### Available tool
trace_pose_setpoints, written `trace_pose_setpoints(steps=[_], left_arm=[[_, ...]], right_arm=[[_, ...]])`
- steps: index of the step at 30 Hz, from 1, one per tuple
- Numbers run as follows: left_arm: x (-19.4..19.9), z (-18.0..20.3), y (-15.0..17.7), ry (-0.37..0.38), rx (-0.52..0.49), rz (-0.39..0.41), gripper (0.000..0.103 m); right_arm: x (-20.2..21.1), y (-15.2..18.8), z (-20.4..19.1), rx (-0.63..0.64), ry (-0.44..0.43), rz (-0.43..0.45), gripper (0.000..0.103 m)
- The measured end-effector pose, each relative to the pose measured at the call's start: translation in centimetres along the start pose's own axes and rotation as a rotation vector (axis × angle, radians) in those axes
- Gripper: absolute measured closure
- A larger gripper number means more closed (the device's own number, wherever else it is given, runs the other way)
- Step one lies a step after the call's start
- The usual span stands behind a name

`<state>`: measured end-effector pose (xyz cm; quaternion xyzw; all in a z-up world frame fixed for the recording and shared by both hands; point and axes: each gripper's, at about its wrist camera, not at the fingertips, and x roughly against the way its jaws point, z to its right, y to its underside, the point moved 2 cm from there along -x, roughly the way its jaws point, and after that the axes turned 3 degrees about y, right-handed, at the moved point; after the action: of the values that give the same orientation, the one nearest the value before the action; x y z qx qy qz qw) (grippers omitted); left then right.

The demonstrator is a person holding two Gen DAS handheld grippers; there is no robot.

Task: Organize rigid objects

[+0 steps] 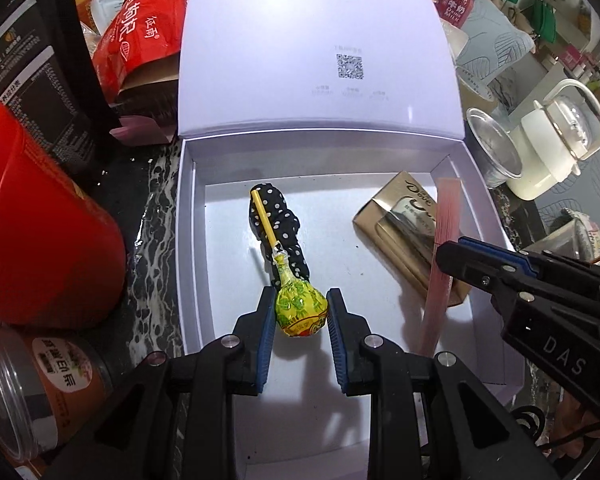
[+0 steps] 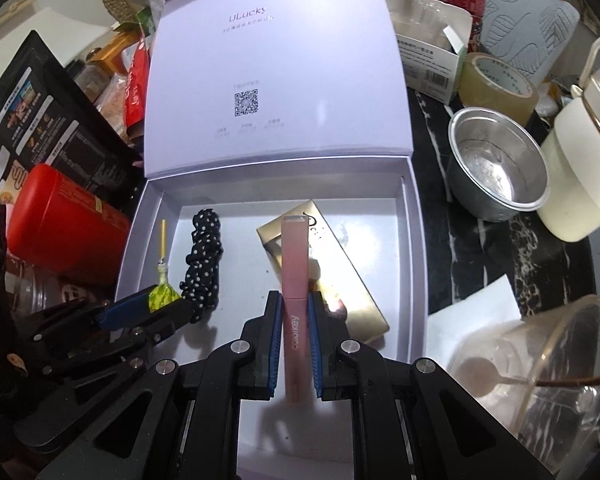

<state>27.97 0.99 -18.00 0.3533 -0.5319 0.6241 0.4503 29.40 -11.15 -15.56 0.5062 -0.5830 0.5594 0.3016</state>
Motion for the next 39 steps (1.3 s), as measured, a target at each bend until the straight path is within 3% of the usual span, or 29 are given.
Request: trace_pose_setpoints(steps=[8,12,18,20,22,25,26,39], left_arm=[[-0.7,-0.3,-0.6,-0.028,0.028,-0.002,0.078],[-0.7,-0.7,-0.9,-0.006,0.057,-0.023,0.078],[0.0,0.2,-0.8,-0.022,0.029,-0.032,0.077],[0.3,0.5,-0.8,-0.023,0.025,-0.031,0.077],[0.7,0.9,-0.6,-0.023,0.020,-0.030,0.071],[1.5,1.5,-0.5,-0.017,0.015,-0.023,0.044],[1.7,1.6,-0.5,-0.015,0.013,-0.019,0.029],[7.3,3.3,0.1,-0.003,-0.001,0.054,0.027]], right_arm=[[-0.9,-0.7,-0.5,0.023,0.029,-0.002,0.090],[-0.8,-0.8,-0.3,0.020,0.028,-0.021,0.090],[-0.2,-1.1,-0.2,0.022,0.055,-0.026,0.089],[0.4,-1.1,0.1,0.028,0.076,-0.018,0.083],[1.0,-1.2,0.3,0.021,0.088,-0.008,0.077],[2.2,-1.3,0.9,0.000,0.089,0.006,0.077],[2.5,-1.3,1.0,-0.002,0.094,0.011,0.077],[7.6,-0.3,1.2,-0.012,0.112,0.095,0.077]])
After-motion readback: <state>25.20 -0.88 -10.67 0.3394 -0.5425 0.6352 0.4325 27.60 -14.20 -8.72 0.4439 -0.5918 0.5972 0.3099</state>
